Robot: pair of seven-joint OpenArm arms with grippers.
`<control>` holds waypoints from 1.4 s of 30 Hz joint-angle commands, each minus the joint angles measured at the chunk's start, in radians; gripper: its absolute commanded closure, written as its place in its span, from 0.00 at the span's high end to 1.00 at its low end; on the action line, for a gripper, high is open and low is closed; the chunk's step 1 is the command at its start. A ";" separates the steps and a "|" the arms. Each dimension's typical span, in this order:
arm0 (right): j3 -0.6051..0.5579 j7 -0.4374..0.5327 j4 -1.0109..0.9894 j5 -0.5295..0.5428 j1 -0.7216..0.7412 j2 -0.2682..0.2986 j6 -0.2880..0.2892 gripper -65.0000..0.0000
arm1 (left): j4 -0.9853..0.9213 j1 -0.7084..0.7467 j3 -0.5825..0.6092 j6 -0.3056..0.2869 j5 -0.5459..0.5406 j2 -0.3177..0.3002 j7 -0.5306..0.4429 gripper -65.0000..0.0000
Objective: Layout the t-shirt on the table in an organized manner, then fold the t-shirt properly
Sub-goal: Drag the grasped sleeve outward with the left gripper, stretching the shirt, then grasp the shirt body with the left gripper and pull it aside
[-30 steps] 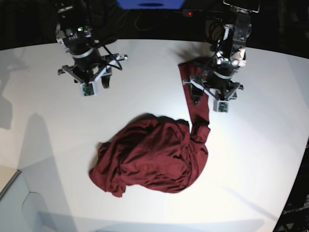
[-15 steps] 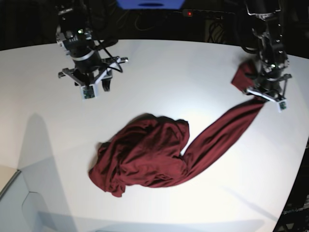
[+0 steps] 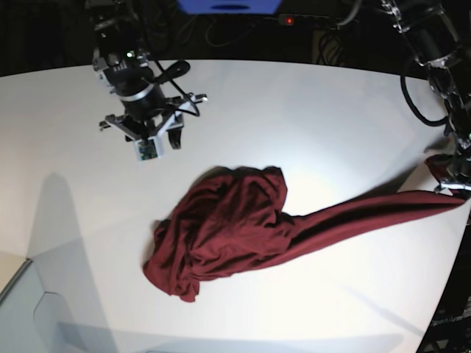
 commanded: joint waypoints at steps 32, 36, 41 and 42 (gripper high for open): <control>0.012 -0.037 0.018 -0.001 -0.050 0.116 0.003 0.67 | -0.138 -0.181 0.550 0.017 0.005 0.381 -0.086 0.80; 0.012 -0.037 0.018 -0.003 -0.065 0.118 0.003 0.67 | -0.274 -0.233 0.557 0.017 0.005 0.381 -0.184 0.80; 0.033 -0.037 0.017 -0.004 -0.086 0.127 0.003 0.67 | -0.412 -0.270 0.600 0.016 -0.004 0.381 -0.233 0.80; 0.044 -0.037 0.017 -0.004 -0.086 0.127 0.003 0.67 | -0.429 -0.279 0.600 0.010 -0.004 0.381 -0.244 0.79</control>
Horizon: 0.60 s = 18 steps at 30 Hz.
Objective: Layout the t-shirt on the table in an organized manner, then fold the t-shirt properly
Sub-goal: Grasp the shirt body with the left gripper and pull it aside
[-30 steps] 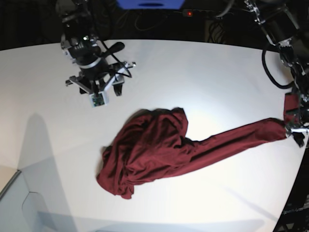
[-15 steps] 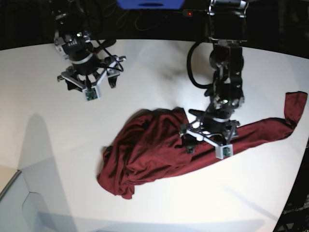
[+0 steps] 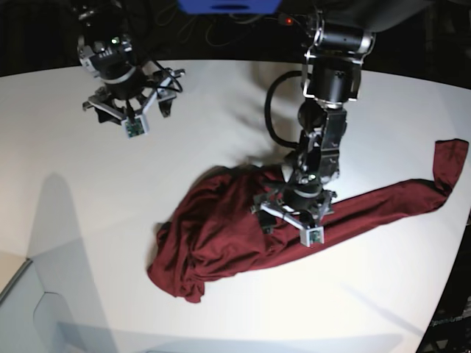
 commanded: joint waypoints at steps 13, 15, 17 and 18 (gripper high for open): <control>0.088 0.024 0.016 -0.007 0.013 0.010 0.003 0.67 | 0.104 -0.016 -0.044 0.002 -0.002 -0.044 -0.052 0.05; 0.085 0.026 0.016 -0.007 0.027 0.010 0.003 0.67 | 0.183 0.015 -0.072 0.002 -0.002 -0.058 -0.034 0.00; 0.082 0.023 0.016 -0.007 0.058 0.007 0.003 0.67 | 0.309 0.038 -0.129 0.002 -0.002 -0.078 0.022 0.01; 0.082 0.023 0.016 -0.007 0.067 0.006 0.003 0.67 | 0.374 0.045 -0.164 0.000 -0.002 -0.095 0.055 0.01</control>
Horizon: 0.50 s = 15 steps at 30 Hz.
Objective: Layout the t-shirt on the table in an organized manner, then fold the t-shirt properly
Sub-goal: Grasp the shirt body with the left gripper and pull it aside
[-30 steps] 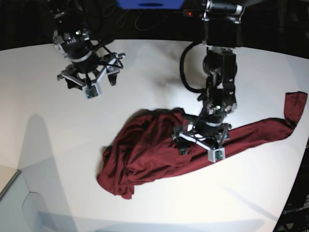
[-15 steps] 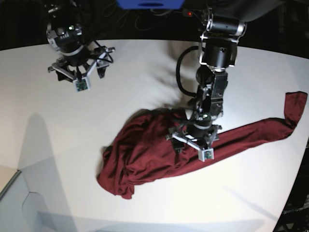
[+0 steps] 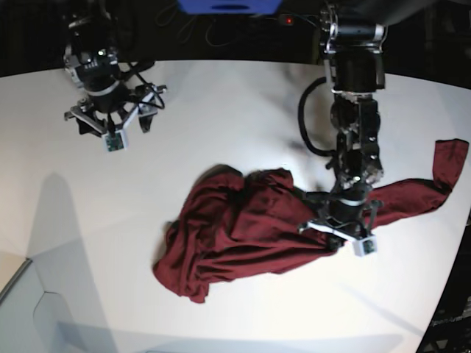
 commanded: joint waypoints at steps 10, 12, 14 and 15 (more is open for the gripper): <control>0.001 0.021 0.018 0.000 0.147 -0.020 0.001 0.67 | 0.205 -0.035 -0.236 -0.006 0.001 -0.128 0.125 0.01; 0.000 0.021 0.018 0.000 0.167 -0.030 0.003 0.67 | 0.211 -0.032 -0.236 -0.008 0.001 -0.136 0.138 0.01; -0.025 0.022 0.018 0.000 0.189 -0.044 0.006 0.68 | 0.213 -0.012 -0.237 -0.008 0.001 -0.135 0.156 0.01; -0.042 0.021 0.018 0.000 0.197 -0.044 0.021 0.68 | 0.224 -0.003 -0.237 -0.008 0.001 -0.135 0.159 0.01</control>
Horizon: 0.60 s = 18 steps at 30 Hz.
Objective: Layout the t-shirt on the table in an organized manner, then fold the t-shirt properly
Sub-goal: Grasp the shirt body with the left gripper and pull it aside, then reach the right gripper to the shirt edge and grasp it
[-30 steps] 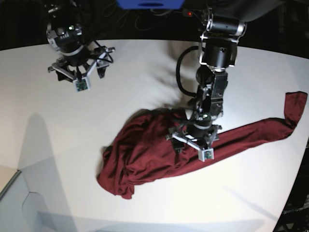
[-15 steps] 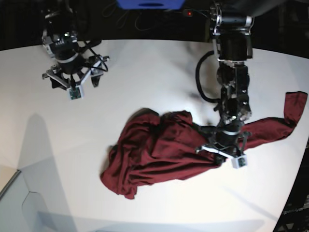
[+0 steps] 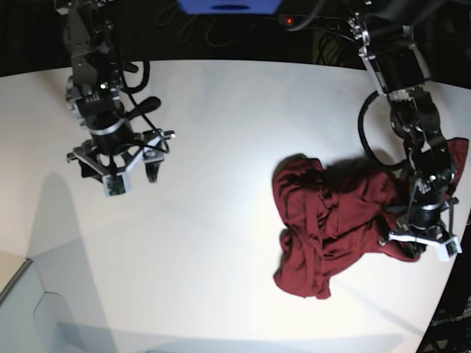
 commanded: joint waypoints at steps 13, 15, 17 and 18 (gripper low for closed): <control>-0.181 0.036 -0.260 0.006 0.174 -0.260 0.328 0.68 | 0.042 0.160 -0.173 -0.005 0.002 -0.037 -0.016 0.01; -0.181 0.061 -0.358 0.006 0.222 -0.314 0.328 0.68 | 0.045 0.193 -0.185 -0.005 -0.003 -0.058 -0.016 0.00; -0.181 0.107 -0.461 0.006 0.265 -0.346 0.328 0.68 | 0.048 0.222 -0.186 -0.005 -0.003 -0.066 -0.016 0.00; -0.181 0.136 -0.514 0.006 0.285 -0.346 0.329 0.68 | 0.048 0.231 -0.186 -0.005 0.000 -0.067 -0.016 0.00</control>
